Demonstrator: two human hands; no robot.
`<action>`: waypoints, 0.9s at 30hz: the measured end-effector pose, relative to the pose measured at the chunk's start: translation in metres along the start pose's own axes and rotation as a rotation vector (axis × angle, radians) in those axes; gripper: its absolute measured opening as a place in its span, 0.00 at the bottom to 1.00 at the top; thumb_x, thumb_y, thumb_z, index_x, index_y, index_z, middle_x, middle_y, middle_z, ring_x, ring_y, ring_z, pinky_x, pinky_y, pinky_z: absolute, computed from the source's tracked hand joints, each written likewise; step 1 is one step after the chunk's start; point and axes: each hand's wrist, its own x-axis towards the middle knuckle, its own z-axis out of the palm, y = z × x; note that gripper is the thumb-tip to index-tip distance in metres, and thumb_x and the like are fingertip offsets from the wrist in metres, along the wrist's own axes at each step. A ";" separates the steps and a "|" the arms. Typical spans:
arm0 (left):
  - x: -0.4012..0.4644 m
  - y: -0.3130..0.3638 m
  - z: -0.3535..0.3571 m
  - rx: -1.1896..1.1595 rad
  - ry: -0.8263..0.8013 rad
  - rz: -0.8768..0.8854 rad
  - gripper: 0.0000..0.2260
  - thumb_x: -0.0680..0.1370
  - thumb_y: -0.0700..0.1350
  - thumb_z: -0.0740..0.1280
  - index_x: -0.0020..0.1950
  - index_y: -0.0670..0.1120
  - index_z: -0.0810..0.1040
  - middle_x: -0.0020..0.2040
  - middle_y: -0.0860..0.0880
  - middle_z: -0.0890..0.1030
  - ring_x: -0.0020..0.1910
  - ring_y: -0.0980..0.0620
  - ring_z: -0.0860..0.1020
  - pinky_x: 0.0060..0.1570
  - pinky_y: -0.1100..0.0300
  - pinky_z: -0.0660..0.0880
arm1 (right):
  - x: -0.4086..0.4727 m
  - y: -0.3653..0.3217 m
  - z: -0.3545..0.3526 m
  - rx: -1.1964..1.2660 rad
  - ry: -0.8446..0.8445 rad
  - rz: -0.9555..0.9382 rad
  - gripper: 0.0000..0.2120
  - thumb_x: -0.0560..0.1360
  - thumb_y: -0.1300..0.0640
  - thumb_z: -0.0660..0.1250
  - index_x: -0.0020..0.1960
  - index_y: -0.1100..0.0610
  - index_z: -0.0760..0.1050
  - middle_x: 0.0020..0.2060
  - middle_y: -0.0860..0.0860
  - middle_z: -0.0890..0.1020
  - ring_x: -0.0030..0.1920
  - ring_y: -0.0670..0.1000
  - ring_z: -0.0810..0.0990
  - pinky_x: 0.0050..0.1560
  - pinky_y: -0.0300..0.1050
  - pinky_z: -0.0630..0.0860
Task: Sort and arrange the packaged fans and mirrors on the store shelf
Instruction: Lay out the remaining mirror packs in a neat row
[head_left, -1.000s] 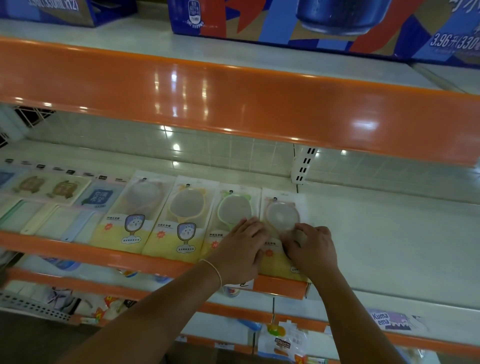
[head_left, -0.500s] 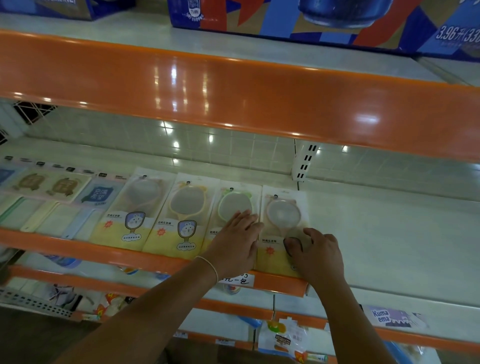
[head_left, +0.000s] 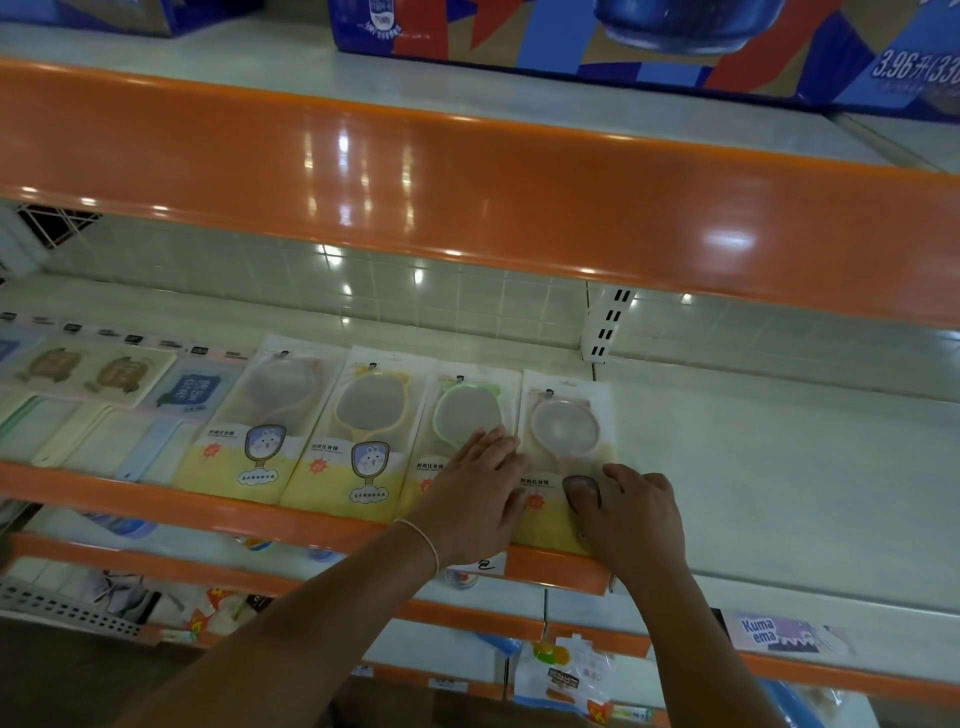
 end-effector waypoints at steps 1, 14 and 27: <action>0.000 0.000 0.000 0.003 -0.001 0.002 0.24 0.80 0.55 0.50 0.69 0.44 0.70 0.72 0.43 0.68 0.76 0.45 0.57 0.77 0.52 0.47 | -0.001 -0.002 -0.002 0.060 0.006 0.007 0.20 0.76 0.40 0.60 0.58 0.53 0.76 0.52 0.52 0.78 0.47 0.48 0.66 0.42 0.39 0.65; -0.002 -0.002 0.002 0.005 -0.011 0.023 0.22 0.79 0.52 0.57 0.70 0.44 0.69 0.73 0.42 0.66 0.77 0.44 0.55 0.77 0.50 0.49 | 0.001 0.012 -0.004 0.187 0.091 0.008 0.15 0.78 0.55 0.65 0.64 0.55 0.76 0.53 0.53 0.81 0.45 0.47 0.75 0.37 0.30 0.65; -0.008 0.006 0.002 0.088 0.042 0.060 0.27 0.80 0.58 0.54 0.72 0.43 0.69 0.74 0.41 0.66 0.77 0.44 0.55 0.76 0.50 0.47 | 0.005 -0.001 -0.002 -0.042 0.140 -0.202 0.26 0.74 0.39 0.59 0.68 0.51 0.72 0.70 0.56 0.70 0.71 0.58 0.63 0.66 0.53 0.64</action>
